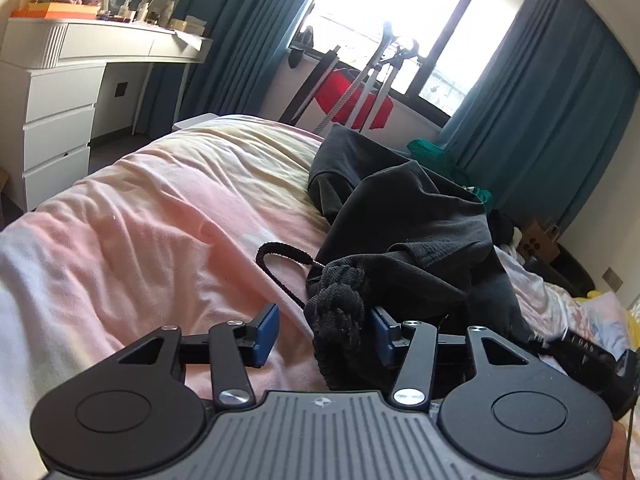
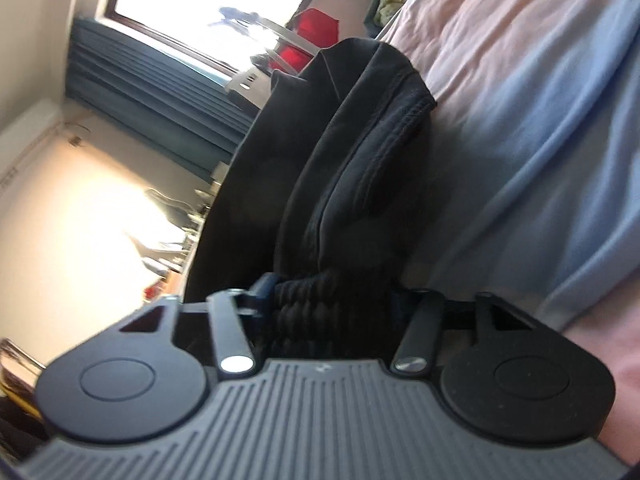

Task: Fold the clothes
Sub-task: 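Grasp the black pants leg with the right gripper while the left gripper holds the cuff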

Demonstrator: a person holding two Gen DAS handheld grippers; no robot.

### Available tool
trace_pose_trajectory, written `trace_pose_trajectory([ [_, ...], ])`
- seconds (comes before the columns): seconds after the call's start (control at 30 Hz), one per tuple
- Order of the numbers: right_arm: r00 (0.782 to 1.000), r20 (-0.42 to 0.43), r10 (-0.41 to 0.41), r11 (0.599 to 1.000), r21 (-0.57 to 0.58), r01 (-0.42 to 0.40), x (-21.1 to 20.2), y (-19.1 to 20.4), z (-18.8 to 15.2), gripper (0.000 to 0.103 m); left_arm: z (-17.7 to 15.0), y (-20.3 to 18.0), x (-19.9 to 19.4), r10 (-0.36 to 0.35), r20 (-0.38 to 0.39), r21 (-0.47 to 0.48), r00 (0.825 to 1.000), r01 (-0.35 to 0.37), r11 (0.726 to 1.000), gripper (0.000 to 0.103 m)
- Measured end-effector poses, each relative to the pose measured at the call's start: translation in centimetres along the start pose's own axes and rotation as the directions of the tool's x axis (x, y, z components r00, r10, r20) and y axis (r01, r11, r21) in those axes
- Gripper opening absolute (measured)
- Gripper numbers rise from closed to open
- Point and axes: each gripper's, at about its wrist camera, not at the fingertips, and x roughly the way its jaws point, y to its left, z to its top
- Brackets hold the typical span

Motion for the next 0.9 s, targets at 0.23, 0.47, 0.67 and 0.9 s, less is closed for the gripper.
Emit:
trace_pose_trajectory([
  [0.23,0.997,0.067,-0.034,0.999,-0.016,0.035,-7.0,3.1,-1.9,0.021,-0.5,-1.5,-0.5,-0.036,-0.013,0.07,0.999,0.037,0.997,0.053],
  [0.47,0.99,0.068,-0.122,0.979,-0.156,0.132,-14.2,8.1,-3.7,0.021,-0.5,-1.3,-1.6,-0.104,-0.024,0.021,0.994,0.104,0.994,0.051],
  [0.67,0.95,0.006,-0.312,0.944,-0.114,0.311,-13.9,4.4,-6.7,0.025,-1.0,-1.3,-1.9,-0.111,-0.071,0.024,0.991,0.113,0.993,0.051],
  [0.9,0.932,0.007,-0.362,0.928,-0.095,0.361,-12.7,3.1,-7.3,0.035,-1.5,-2.3,-3.5,-0.067,-0.04,0.134,0.997,0.072,0.988,0.063],
])
